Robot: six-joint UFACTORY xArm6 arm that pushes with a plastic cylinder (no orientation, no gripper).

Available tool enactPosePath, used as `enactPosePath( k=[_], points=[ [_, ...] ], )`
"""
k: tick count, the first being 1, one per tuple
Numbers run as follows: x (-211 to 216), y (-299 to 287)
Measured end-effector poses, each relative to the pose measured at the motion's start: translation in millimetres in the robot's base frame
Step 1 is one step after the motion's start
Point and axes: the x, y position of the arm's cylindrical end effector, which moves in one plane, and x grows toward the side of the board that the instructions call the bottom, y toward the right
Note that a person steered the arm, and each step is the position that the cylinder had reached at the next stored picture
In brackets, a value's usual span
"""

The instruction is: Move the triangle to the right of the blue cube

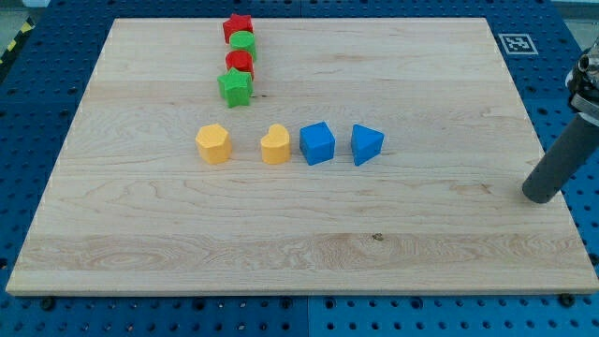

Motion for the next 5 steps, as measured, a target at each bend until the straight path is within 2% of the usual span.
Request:
enactPosePath(
  k=[4, 5],
  points=[
    [0, 1],
    [-5, -32]
  ],
)
